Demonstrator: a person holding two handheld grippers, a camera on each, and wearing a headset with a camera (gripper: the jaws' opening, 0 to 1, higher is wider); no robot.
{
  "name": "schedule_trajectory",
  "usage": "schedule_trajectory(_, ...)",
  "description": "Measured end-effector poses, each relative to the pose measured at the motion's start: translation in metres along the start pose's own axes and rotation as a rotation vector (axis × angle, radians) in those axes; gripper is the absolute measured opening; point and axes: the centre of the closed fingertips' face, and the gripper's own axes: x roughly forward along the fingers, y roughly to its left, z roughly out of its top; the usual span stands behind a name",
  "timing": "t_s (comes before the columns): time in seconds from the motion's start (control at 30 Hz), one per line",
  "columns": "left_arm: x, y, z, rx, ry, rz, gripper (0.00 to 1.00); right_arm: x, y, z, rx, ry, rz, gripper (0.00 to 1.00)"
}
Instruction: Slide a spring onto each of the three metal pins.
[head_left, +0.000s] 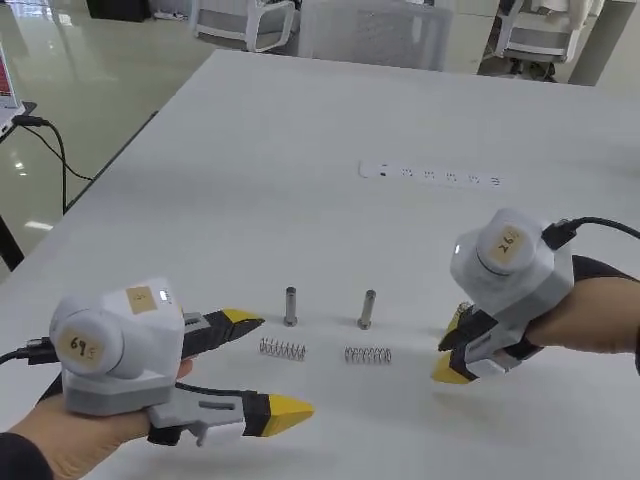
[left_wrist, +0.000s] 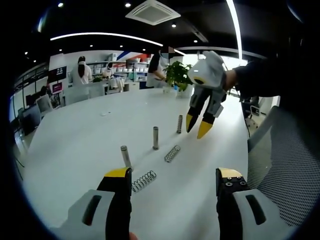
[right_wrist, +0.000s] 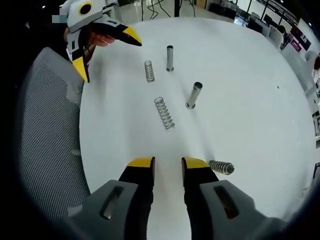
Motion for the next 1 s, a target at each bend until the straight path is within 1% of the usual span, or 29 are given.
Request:
schedule_trajectory(0.2,-0.001,-0.001,0.0,0.004,0.004,0.001,0.67,0.005,0.003,0.015,-0.038,-0.017,0.006,0.23)
schedule_trajectory(0.33,-0.001,-0.001,0.0,0.006,0.007,0.001,0.67,0.011,0.002,0.024,-0.057,-0.026,0.01,0.23)
schedule_trajectory(0.6,0.001,-0.002,0.0,0.007,0.012,-0.004,0.66,0.022,0.0,0.036,-0.08,-0.029,0.025,0.23)
schedule_trajectory(0.73,0.002,-0.002,0.001,0.005,0.013,-0.003,0.66,0.027,-0.001,0.039,-0.098,-0.025,0.032,0.23)
schedule_trajectory(1.0,0.003,-0.004,0.001,0.009,0.017,-0.006,0.66,0.036,-0.002,0.037,-0.116,0.002,0.049,0.21)
